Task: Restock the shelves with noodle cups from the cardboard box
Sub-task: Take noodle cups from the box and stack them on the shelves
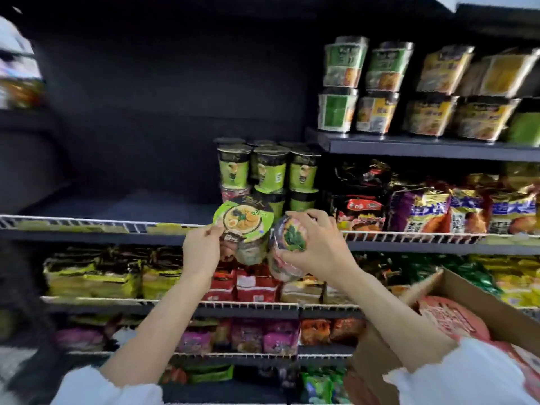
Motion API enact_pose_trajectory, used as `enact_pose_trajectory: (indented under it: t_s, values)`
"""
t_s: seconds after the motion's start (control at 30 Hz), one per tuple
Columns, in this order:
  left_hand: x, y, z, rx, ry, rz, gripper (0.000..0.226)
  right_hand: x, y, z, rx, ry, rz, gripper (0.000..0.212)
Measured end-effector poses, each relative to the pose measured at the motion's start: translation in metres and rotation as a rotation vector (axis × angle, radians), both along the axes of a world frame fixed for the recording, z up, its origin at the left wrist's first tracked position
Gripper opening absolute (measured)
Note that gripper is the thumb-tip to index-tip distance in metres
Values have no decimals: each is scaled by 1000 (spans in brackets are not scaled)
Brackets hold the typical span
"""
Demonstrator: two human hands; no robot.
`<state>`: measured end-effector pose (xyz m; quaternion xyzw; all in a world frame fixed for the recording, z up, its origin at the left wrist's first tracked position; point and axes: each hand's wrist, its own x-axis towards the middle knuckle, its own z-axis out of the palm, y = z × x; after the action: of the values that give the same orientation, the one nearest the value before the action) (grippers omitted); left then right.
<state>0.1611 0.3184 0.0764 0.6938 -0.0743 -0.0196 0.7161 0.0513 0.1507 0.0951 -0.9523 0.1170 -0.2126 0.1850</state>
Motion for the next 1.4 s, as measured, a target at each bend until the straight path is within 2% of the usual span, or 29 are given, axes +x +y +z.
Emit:
enact_pose_trajectory:
  t_s: [0.23,0.43,0.63,0.87,1.07,1.17,1.3,1.33,1.4]
  values:
    - [123,98,18,-53,-54,152,32,161,89,14,-14,-61,108,75]
    - [213,149,30,-59,-49,251,36,279,123,29,40,-84,107,68]
    - [295,151,27,-21,-11,273,37,391,116,31,9,36,83,68]
    - [361,126,26,63,-4,207,34,495,74,21,-11,224,47,77]
    - [402,103,29,101,-7,162,32,548,44,-8,10,326,11,75]
    - [413,95,29,122,-9,138,29,557,38,-21,60,294,-16,61]
    - [424,85,32,106,-3,123,28,551,39,-12,220,227,101,39]
    - [427,83,34,97,2,119,26,546,39,-9,310,199,141,43]
    - [430,78,38,60,21,107,24,528,41,-3,437,177,289,70]
